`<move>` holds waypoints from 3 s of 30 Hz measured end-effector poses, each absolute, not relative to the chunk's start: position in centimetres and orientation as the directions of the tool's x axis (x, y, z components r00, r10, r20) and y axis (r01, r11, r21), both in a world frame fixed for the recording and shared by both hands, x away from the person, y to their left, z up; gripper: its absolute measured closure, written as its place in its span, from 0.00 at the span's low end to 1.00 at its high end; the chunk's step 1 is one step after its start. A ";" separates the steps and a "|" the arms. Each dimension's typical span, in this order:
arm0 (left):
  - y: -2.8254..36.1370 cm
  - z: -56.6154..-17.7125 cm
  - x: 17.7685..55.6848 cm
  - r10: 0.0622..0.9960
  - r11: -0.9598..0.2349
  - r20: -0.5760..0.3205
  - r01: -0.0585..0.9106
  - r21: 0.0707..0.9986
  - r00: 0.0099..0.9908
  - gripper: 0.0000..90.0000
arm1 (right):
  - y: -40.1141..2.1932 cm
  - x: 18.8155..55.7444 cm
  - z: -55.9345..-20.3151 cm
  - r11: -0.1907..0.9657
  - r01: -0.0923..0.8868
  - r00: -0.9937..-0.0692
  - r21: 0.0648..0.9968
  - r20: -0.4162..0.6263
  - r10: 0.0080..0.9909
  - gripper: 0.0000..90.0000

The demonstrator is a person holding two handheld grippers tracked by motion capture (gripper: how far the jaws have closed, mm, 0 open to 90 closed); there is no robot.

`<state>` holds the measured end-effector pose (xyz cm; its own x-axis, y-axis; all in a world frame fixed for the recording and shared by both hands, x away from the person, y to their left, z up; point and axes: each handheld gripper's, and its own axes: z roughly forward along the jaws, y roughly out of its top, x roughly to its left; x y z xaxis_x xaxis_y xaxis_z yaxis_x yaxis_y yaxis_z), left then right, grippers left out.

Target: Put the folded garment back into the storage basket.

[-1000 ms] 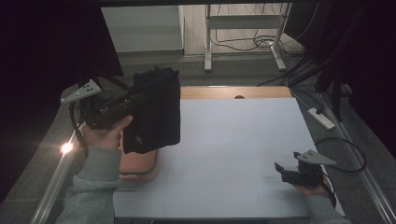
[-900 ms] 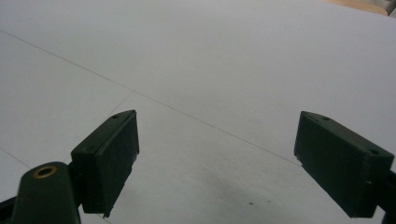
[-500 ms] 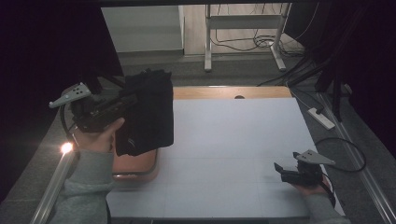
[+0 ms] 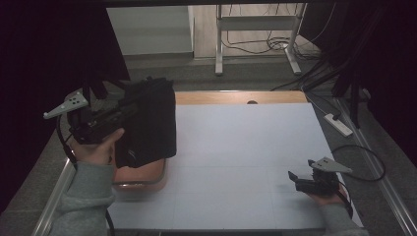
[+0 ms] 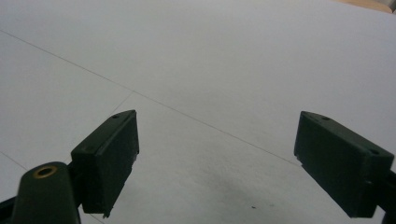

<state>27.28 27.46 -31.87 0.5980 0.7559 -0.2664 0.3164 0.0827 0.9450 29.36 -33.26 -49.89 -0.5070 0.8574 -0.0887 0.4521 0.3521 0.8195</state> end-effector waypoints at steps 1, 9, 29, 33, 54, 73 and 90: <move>27.6 -31.9 27.2 0.756 0.084 -0.269 0.318 0.944 0.597 0.81 | -33.3 29.4 -49.9 0.352 0.452 -0.506 0.820 -0.089 0.858 0.16; 28.6 -32.3 26.9 0.757 0.090 -0.275 0.322 0.942 0.593 0.81 | -33.6 29.2 -49.9 0.346 0.454 -0.500 0.821 -0.086 0.862 0.16; 30.3 -33.5 25.7 0.747 0.083 -0.285 0.341 0.936 0.600 0.81 | -33.7 29.1 -50.0 0.342 0.460 -0.499 0.819 -0.080 0.863 0.16; 30.5 -34.1 25.8 0.744 0.080 -0.290 0.350 0.933 0.602 0.81 | -33.7 29.2 -50.0 0.342 0.461 -0.498 0.819 -0.080 0.863 0.16; 31.6 -37.1 27.1 0.771 0.057 -0.315 0.433 0.900 0.553 0.80 | -33.7 29.2 -50.0 0.343 0.462 -0.499 0.818 -0.080 0.863 0.17; 30.5 -39.8 30.0 0.779 -0.015 -0.313 0.514 0.858 0.544 0.80 | -33.7 29.1 -50.0 0.345 0.460 -0.500 0.818 -0.082 0.862 0.16; 30.6 -42.4 34.2 0.837 -0.040 -0.318 0.631 0.775 0.445 0.80 | -33.7 29.2 -50.0 0.347 0.459 -0.502 0.818 -0.084 0.861 0.16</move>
